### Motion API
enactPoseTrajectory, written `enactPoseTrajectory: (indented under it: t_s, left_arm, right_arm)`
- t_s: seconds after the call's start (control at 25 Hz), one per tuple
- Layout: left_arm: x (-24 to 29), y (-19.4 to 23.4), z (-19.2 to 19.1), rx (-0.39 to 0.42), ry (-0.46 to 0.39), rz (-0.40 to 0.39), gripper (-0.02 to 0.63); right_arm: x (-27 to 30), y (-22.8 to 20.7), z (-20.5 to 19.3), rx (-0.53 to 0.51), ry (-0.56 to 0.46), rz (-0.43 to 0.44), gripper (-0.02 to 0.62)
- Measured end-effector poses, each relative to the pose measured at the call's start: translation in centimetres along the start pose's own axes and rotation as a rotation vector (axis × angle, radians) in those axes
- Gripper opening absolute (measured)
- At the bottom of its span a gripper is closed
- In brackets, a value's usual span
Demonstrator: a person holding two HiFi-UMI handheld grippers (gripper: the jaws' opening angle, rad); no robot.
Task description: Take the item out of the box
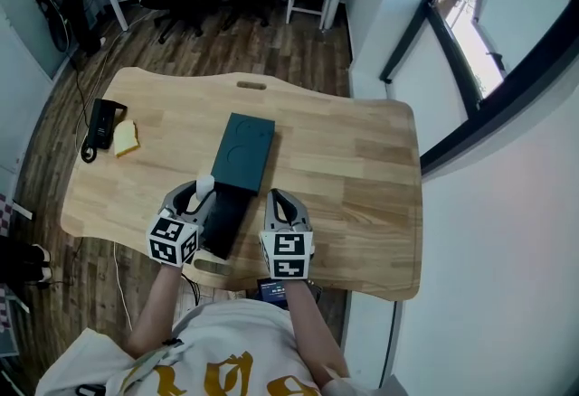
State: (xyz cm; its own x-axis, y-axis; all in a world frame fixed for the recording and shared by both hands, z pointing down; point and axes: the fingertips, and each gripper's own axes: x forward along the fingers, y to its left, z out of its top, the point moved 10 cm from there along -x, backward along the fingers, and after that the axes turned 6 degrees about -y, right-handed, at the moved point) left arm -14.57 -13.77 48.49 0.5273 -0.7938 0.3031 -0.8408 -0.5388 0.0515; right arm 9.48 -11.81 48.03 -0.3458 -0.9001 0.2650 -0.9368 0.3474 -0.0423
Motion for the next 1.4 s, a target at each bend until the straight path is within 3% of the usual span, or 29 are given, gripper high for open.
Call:
enactPoseTrajectory:
  t_s: [0.2, 0.48, 1.4]
  left_arm:
    - [-1.0, 0.1, 0.9, 0.0, -0.105, 0.006, 0.163]
    - [-2.1, 0.5, 1.4, -0.033, -0.172, -0.001, 0.163]
    - [-3.1, 2.2, 0.4, -0.039, -0.147, 0.021, 0.163]
  right_arm:
    - [0.5, 1.0, 0.8, -0.021, -0.035, 0.048, 0.005]
    - [0.4, 1.4, 1.1, -0.026, -0.065, 0.075, 0.005]
    - [0.5, 2.2, 0.7, -0.053, -0.021, 0.042, 0.005]
